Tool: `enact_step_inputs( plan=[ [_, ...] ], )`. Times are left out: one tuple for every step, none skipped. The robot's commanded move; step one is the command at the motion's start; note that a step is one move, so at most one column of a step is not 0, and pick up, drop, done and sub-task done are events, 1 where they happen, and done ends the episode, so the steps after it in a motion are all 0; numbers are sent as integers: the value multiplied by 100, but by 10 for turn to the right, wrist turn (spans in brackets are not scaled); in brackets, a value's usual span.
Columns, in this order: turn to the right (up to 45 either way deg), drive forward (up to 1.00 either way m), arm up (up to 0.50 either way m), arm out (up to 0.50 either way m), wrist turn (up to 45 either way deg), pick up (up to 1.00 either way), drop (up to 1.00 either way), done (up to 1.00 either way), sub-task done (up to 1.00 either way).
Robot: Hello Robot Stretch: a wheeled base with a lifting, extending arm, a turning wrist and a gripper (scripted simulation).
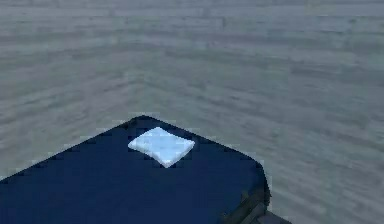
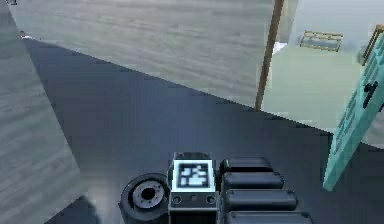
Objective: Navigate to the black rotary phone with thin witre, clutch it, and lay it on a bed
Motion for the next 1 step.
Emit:
enact_step_inputs(
  plan=[
    [300, 0, 0, 0, 0, 0, 0, 0, 0]
  ],
)
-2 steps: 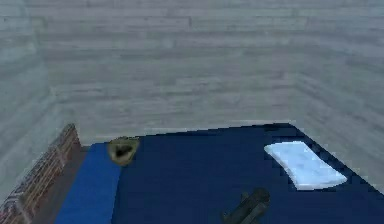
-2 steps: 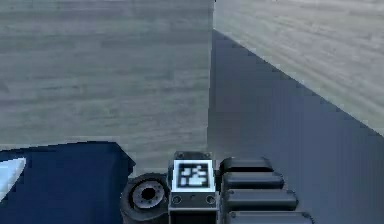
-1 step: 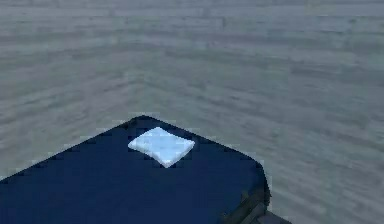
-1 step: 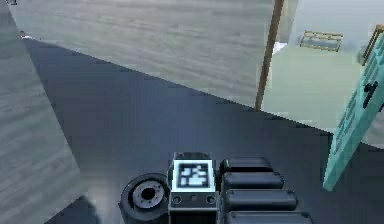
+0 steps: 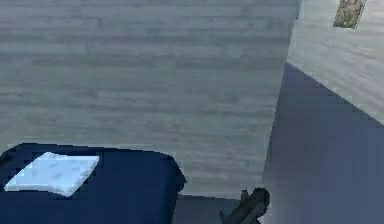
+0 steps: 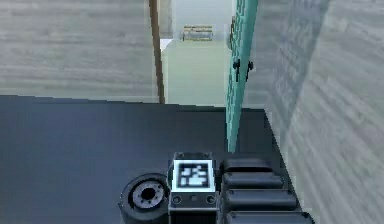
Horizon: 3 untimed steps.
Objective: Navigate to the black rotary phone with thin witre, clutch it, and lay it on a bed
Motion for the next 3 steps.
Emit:
enact_step_inputs(
  plan=[
    [-450, 0, 0, 0, 0, 0, 0, 0, 0],
    [-450, 0, 0, 0, 0, 0, 0, 0, 0],
    [-450, 0, 0, 0, 0, 0, 0, 0, 0]
  ],
)
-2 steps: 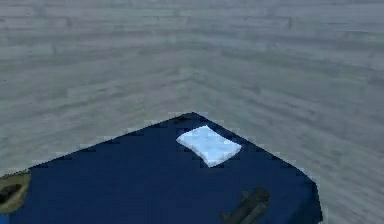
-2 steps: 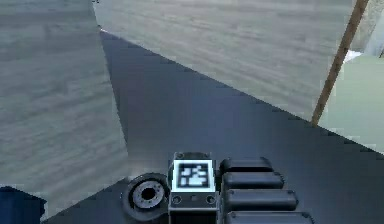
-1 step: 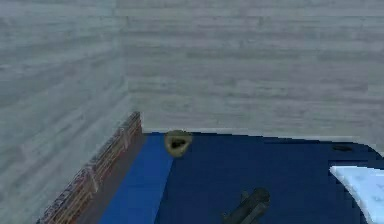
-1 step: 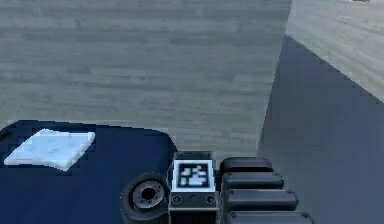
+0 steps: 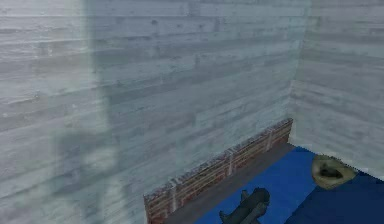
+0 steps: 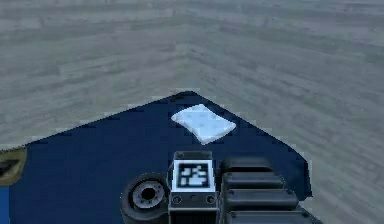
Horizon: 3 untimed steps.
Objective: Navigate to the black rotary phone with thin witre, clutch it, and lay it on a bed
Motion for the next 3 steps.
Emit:
enact_step_inputs(
  plan=[
    [-120, 0, 0, 0, 0, 0, 0, 0, 0],
    [0, 0, 0, 48, 0, 0, 0, 0, 0],
    [0, 0, 0, 0, 450, 0, 0, 0, 0]
  ],
)
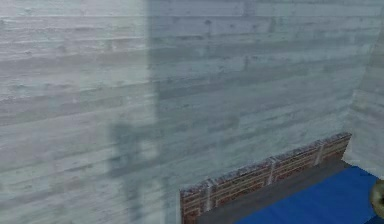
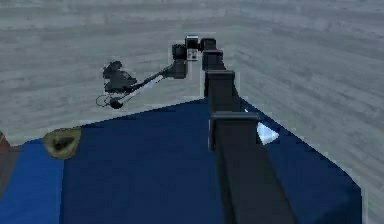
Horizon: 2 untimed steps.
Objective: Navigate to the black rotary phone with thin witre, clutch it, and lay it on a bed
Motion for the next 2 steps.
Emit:
enact_step_inputs(
  plan=[
    [0, 0, 0, 0, 450, 0, 0, 0, 0],
    [0, 0, 0, 0, 240, 0, 0, 0, 0]
  ],
)
